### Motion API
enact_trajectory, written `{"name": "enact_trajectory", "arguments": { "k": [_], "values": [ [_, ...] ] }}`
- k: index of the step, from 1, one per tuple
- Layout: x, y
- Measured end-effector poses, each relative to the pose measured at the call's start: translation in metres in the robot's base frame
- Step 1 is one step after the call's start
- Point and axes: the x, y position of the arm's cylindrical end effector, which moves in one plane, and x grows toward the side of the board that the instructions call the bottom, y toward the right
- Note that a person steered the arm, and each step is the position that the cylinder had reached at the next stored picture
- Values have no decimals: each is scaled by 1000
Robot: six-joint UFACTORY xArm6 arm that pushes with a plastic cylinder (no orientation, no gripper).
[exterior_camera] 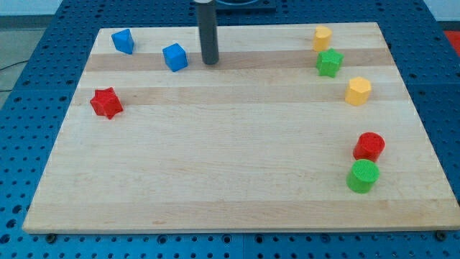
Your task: Move the blue cube close to the blue triangle
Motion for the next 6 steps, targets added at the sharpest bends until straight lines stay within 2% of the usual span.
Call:
{"name": "enact_trajectory", "arguments": {
  "k": [1,2,3,6],
  "values": [
    [-5,-72],
    [5,-100],
    [36,-114],
    [-4,-120]
  ]
}}
